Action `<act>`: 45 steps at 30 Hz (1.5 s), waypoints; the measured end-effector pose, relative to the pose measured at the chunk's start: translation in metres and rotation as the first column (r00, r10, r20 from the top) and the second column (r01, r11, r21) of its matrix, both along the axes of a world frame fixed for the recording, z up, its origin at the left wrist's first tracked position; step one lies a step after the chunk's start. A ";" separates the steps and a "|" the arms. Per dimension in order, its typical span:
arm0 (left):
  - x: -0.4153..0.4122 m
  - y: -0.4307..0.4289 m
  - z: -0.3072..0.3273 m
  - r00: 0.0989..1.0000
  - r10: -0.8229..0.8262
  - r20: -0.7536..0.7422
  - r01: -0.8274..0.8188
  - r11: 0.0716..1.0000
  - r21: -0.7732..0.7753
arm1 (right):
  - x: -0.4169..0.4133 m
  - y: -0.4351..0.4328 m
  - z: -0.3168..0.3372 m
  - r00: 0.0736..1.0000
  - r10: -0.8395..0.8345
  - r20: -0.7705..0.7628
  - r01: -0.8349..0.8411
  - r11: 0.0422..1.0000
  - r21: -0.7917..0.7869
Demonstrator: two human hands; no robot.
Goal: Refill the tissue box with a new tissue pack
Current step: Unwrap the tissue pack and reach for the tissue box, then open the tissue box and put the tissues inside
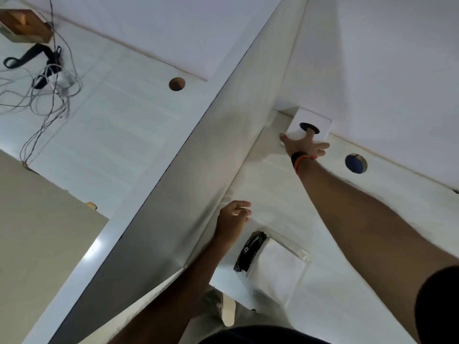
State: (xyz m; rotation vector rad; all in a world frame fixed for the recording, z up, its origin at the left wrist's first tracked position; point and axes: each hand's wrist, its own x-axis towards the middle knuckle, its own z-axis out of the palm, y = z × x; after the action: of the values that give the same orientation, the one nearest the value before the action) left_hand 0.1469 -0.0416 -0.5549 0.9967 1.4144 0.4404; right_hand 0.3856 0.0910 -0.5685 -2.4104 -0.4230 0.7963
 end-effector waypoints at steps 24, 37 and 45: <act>0.023 0.005 0.051 0.913 0.001 0.408 0.124 0.952 -0.280 | -0.082 -0.217 0.098 0.706 0.248 -0.663 0.092 0.897 0.433; 0.036 -0.015 0.064 0.925 -0.005 0.380 0.108 0.963 -0.248 | -0.087 -0.227 0.121 0.757 0.110 -0.644 0.141 0.935 0.325; 0.039 -0.011 0.062 0.904 0.064 0.422 0.084 0.943 -0.322 | -0.085 -0.229 0.118 0.761 0.068 -0.645 0.205 0.918 0.339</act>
State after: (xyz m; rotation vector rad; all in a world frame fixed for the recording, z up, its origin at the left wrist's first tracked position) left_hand 0.1864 -0.0526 -0.4925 0.5835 1.0372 0.3679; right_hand 0.3010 -0.1375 -0.4505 -1.6264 -0.1789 1.3041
